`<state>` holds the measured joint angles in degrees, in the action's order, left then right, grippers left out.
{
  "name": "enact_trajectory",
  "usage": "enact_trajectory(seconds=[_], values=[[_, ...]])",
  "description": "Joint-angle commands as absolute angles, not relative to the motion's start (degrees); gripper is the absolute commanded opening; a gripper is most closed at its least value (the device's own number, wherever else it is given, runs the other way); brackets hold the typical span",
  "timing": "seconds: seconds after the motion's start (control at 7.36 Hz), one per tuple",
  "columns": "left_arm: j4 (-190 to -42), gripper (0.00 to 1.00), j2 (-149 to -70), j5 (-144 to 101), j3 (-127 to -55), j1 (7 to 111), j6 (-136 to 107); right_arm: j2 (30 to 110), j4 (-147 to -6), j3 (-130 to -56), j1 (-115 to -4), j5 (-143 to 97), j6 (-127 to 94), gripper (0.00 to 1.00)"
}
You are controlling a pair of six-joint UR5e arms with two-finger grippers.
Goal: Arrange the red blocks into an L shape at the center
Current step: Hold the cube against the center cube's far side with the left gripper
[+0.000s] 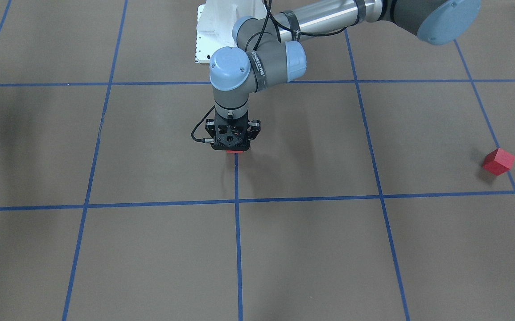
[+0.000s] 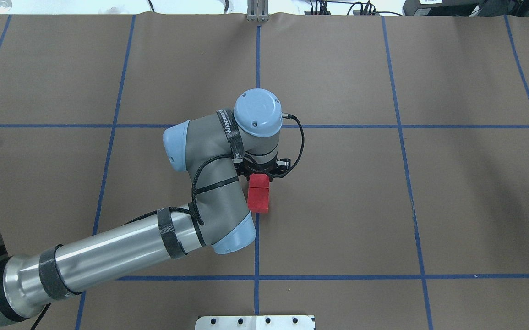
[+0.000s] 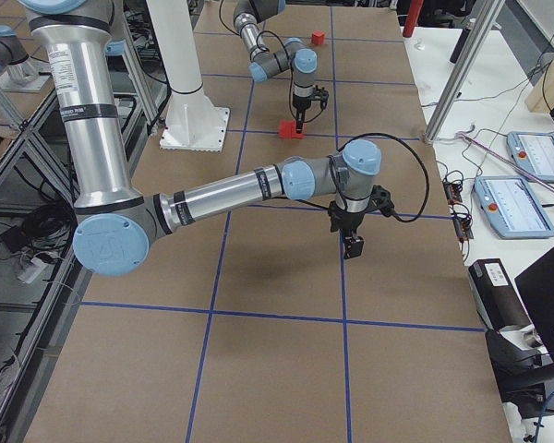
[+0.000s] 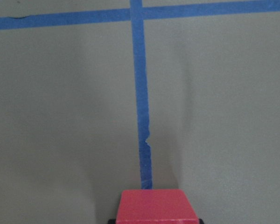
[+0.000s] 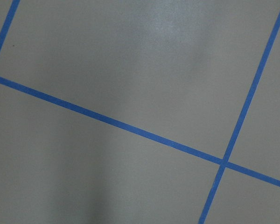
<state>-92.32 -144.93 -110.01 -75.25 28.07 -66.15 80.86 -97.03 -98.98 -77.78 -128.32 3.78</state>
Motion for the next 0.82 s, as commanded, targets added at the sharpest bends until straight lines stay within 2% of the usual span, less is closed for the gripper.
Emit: enact_trajectory(seconds=[0.0, 0.68], values=[[-92.4, 0.25, -144.9, -110.0, -75.2, 28.2, -66.2, 80.9, -97.0, -98.9, -77.9, -128.3, 3.8, 1.00], [-92.5, 0.36, -144.9, -110.0, -75.2, 28.0, -66.0, 80.9, -97.0, -98.9, -77.8, -128.3, 3.8, 1.00]])
